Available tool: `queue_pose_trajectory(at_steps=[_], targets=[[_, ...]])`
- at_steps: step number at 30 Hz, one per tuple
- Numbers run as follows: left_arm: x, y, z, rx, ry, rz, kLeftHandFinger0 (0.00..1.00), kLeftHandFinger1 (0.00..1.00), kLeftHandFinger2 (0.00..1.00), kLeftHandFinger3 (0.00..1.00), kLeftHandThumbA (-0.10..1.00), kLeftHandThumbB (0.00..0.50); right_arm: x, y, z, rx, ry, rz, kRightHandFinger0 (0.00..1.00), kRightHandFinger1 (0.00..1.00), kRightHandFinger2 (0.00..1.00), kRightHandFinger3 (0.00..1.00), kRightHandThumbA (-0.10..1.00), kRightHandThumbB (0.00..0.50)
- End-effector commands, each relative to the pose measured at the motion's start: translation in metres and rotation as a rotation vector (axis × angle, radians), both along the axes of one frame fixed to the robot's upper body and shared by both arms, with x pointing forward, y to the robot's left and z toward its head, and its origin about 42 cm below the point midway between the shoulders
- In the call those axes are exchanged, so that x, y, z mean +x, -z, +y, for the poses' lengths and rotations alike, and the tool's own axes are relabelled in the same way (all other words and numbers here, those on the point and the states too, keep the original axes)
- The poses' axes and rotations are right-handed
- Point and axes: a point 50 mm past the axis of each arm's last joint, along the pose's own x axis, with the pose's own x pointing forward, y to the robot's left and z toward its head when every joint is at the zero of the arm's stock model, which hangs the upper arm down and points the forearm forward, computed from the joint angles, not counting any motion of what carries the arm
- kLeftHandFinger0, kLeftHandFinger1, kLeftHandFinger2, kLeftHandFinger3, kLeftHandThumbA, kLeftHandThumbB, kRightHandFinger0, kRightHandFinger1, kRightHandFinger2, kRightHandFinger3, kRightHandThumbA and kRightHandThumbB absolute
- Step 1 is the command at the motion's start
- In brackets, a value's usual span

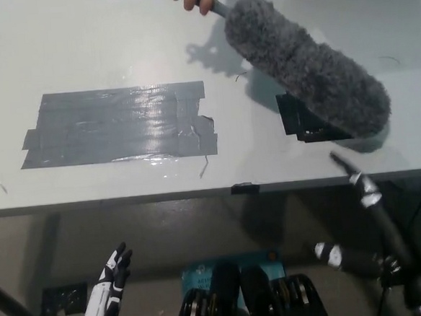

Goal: A person hands a grey duster to the robot and the robot grabs it with its right hand and places it on the black marked spot infron tof it on the desk

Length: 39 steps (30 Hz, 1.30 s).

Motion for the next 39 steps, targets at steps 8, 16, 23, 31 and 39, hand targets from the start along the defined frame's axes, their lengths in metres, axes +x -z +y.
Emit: queue_pose_trajectory(at_steps=[8, 16, 23, 31, 39], targets=[[0.010, -0.019, -0.003, 0.017, 0.026, -0.092, 1.00, 1.00, 1.00, 1.00, 1.00, 0.198, 0.072, -0.183, -0.002, -0.330, 0.187, -0.302, 1.00, 1.00, 1.00, 1.00, 1.00, 0.364], [0.014, -0.021, -0.006, 0.018, 0.039, -0.097, 1.00, 1.00, 1.00, 1.00, 1.00, 0.213, 0.166, -0.192, 0.019, -0.402, 0.186, -0.088, 1.00, 1.00, 1.00, 1.00, 1.00, 0.406], [0.014, -0.023, -0.004, 0.029, 0.044, -0.091, 1.00, 1.00, 1.00, 1.00, 1.00, 0.230, 0.223, -0.172, 0.038, -0.385, 0.126, 0.137, 1.00, 1.00, 1.00, 1.00, 1.00, 0.463], [0.011, -0.021, -0.003, 0.024, 0.036, -0.081, 1.00, 1.00, 1.00, 1.00, 1.00, 0.215, 0.276, -0.130, 0.055, -0.402, 0.135, 0.369, 1.00, 1.00, 1.00, 1.00, 1.00, 0.500], [0.014, -0.022, -0.001, 0.030, 0.038, -0.095, 1.00, 1.00, 1.00, 1.00, 1.00, 0.230, 0.300, -0.112, 0.049, -0.485, 0.278, 0.409, 1.00, 1.00, 1.00, 1.00, 0.84, 0.458]])
